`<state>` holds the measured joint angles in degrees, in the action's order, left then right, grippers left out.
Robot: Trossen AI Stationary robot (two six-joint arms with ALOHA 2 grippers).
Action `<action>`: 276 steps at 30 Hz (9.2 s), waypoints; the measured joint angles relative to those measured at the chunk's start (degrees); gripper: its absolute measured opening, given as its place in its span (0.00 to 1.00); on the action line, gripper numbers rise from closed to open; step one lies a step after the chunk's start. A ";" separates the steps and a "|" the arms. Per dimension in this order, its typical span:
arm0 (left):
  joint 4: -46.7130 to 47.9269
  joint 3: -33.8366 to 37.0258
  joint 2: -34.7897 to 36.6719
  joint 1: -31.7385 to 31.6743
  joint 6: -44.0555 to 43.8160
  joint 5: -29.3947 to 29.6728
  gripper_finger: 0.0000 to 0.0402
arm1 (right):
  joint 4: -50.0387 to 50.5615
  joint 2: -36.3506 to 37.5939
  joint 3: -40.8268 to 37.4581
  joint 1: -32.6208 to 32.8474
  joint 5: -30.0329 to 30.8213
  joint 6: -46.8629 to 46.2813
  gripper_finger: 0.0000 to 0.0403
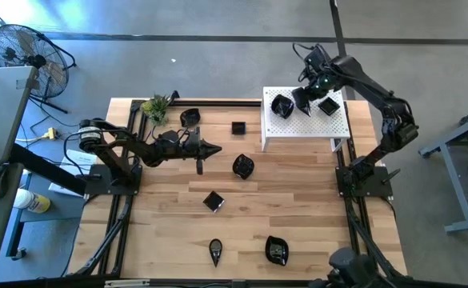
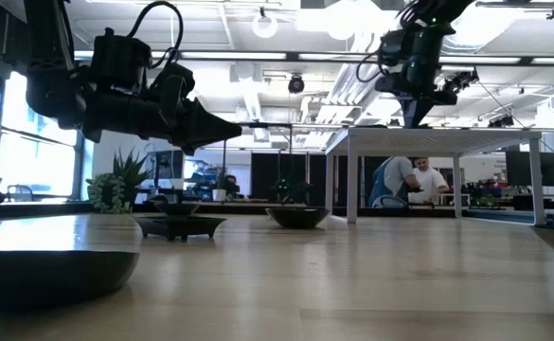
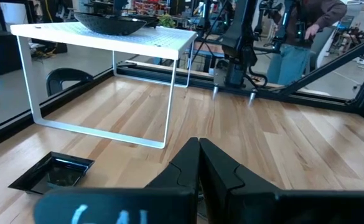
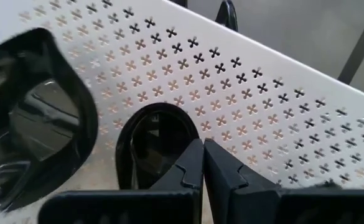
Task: Pick & Place Mini shaped plates
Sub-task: Stack the black drop-shaped plate on top of the black drop-shaped plates on the shelf, then stack the black leaf-shaped plate on top of the black leaf-shaped plates on the shelf, then stack the black square plate on top of the black square plates on the shelf
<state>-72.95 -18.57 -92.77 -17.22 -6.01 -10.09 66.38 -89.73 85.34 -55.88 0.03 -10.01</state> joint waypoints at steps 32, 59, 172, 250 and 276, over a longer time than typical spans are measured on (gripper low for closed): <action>16.86 -5.76 0.02 -0.06 1.76 3.60 0.01 | -68.08 43.68 -53.39 48.37 14.70 3.43 0.00; 62.87 -29.08 1.78 0.96 -0.51 2.33 0.01 | -74.51 44.43 -56.70 57.37 15.56 4.30 0.00; -0.51 0.11 2.56 1.86 -0.52 5.59 0.00 | -44.52 26.73 -34.19 22.95 19.43 -33.43 0.00; 2.86 -0.33 2.56 1.89 -0.25 2.88 0.00 | -74.01 10.78 -34.62 66.86 13.27 10.06 0.00; 3.55 -0.35 2.56 2.23 -1.79 3.20 0.00 | -99.51 -11.31 -34.67 69.08 -2.41 11.91 0.00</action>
<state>-69.40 -18.92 -90.21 -14.99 -7.80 -6.90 -33.12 -101.03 50.68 13.20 -2.37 1.91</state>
